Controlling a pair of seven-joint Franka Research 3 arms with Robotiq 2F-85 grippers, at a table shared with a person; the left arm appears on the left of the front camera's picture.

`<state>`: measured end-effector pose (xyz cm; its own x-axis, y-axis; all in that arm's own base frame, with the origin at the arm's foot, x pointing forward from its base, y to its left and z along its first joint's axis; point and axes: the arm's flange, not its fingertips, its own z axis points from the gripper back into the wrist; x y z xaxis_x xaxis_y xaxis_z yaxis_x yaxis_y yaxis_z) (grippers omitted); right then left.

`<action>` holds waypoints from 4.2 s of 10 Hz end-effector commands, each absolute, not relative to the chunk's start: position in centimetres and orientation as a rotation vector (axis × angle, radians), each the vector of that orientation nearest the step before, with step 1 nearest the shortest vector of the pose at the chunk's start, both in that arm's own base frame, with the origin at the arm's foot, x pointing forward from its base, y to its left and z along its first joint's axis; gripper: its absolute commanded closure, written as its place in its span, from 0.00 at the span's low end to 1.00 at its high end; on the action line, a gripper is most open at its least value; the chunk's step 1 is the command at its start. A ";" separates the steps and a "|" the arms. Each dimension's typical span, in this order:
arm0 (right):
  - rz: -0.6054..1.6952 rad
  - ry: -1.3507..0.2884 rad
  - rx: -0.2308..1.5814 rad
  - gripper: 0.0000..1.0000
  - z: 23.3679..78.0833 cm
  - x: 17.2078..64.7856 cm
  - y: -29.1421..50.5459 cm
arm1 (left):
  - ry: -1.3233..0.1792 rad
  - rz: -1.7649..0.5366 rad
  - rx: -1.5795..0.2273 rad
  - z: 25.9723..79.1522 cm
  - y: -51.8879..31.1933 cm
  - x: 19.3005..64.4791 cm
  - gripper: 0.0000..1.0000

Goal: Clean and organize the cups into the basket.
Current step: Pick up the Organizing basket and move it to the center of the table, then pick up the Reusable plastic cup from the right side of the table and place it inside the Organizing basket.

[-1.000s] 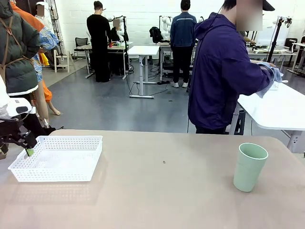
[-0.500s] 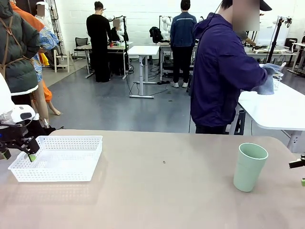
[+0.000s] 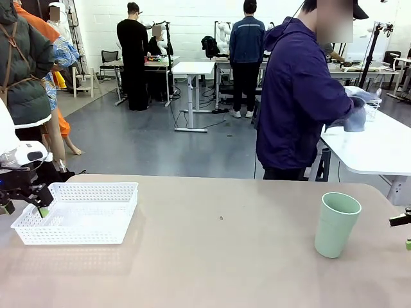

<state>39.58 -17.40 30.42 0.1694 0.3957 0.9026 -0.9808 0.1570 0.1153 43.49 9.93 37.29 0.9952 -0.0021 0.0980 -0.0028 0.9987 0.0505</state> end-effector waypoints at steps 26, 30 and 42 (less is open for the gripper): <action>1.190 -0.986 0.978 0.00 23.3 44.0 -7.1 | -0.038 -0.003 0.084 30.4 9.7 45.7 0.00; 1.210 -0.987 0.981 0.00 22.7 44.6 -5.1 | -0.012 -0.019 0.089 29.6 9.6 45.6 0.00; 1.257 -0.987 1.008 1.00 22.5 44.5 -3.7 | 0.051 -0.042 0.063 28.9 9.8 45.9 1.00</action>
